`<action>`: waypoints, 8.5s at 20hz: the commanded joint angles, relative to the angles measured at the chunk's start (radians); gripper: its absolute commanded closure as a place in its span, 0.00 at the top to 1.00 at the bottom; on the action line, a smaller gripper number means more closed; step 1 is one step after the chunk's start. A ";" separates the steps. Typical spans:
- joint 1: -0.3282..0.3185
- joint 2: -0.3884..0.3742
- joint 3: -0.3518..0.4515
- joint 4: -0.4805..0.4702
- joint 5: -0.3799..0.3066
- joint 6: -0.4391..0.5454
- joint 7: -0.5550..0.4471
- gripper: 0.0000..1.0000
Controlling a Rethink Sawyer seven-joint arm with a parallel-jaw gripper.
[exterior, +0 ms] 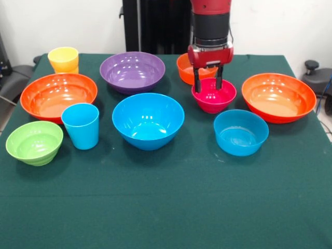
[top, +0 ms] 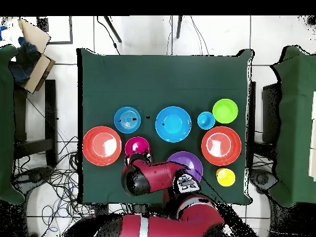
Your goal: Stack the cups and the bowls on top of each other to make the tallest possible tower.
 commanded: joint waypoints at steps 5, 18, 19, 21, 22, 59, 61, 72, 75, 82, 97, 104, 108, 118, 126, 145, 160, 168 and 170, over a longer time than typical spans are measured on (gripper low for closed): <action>0.006 -0.075 0.045 0.012 0.036 0.028 0.166 1.00; -0.079 -0.170 0.120 0.065 0.015 0.115 0.129 1.00; -0.083 -0.162 0.120 0.059 0.010 0.111 0.124 1.00; -0.094 -0.135 0.119 0.038 -0.003 0.101 0.111 1.00; -0.095 -0.125 0.115 0.031 -0.007 0.095 0.108 1.00; -0.012 0.089 0.043 -0.124 0.013 -0.049 0.130 1.00; -0.007 0.093 0.039 -0.127 0.016 -0.051 0.133 1.00; 0.009 0.096 0.023 -0.131 0.026 -0.060 0.143 1.00; 0.013 0.096 0.019 -0.132 0.027 -0.059 0.144 1.00; 0.028 0.090 0.003 -0.132 0.035 -0.057 0.149 1.00; 0.064 0.068 -0.034 -0.144 0.055 -0.002 0.156 0.00; 0.022 0.013 0.020 -0.090 0.063 0.032 0.177 0.00; 0.019 -0.179 0.040 0.030 0.111 0.153 0.199 0.00; -0.008 -0.504 0.090 0.096 0.260 0.541 0.102 0.00; -0.155 -0.436 0.183 0.061 0.261 0.513 -0.008 0.00; -0.328 -0.319 0.284 -0.024 0.104 0.452 -0.055 0.00; -0.409 -0.232 0.336 -0.016 0.001 0.345 -0.014 0.00; -0.539 -0.382 0.453 0.082 0.046 0.432 -0.026 0.00; -0.558 -0.438 0.480 0.092 0.074 0.490 -0.046 0.00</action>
